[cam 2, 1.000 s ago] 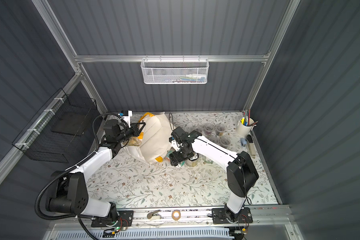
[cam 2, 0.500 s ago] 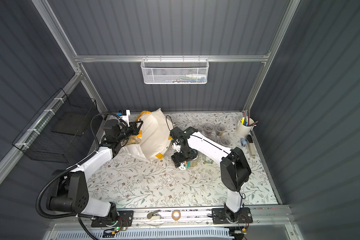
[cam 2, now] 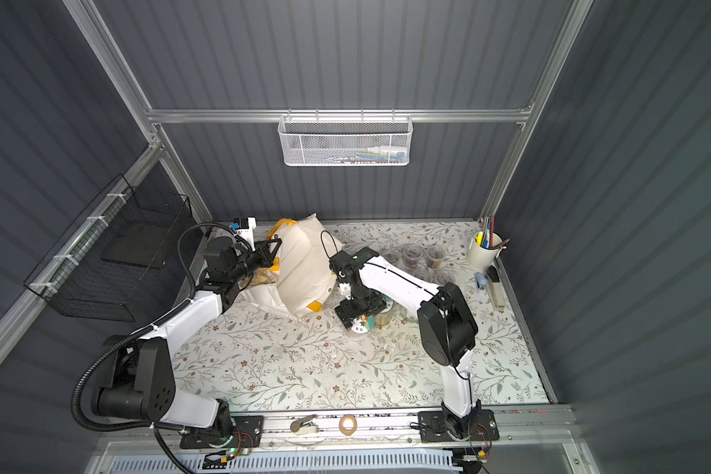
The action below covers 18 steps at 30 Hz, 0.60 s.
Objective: Take out the seed jars from the canvas bag
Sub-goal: Place the seed jar at the center of the board.
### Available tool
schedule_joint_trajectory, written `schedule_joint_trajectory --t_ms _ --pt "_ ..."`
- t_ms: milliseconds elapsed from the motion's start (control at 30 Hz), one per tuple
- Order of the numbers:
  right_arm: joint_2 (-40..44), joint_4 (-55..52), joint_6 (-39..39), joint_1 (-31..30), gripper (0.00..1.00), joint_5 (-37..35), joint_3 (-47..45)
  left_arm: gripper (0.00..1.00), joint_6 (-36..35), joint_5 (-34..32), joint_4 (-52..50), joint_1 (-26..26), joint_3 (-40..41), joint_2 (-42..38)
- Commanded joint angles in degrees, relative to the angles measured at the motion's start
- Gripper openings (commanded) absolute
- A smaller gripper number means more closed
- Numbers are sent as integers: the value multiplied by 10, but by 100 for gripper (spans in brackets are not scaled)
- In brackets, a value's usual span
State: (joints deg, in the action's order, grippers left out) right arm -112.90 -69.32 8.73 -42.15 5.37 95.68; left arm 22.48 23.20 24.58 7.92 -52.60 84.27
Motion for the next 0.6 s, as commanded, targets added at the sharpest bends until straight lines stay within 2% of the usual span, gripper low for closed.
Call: schedule_joint_trajectory --t_ms 0,267,567 --pt "-12 -18 -2 -2 92 -12 21 0 -9 8 8 -6 12 0" --pt "-5 -12 2 -2 92 -14 25 0 -4 11 14 -7 20 0" --pt "6 8 14 -29 94 -7 -23 0 2 19 18 -8 13 12"
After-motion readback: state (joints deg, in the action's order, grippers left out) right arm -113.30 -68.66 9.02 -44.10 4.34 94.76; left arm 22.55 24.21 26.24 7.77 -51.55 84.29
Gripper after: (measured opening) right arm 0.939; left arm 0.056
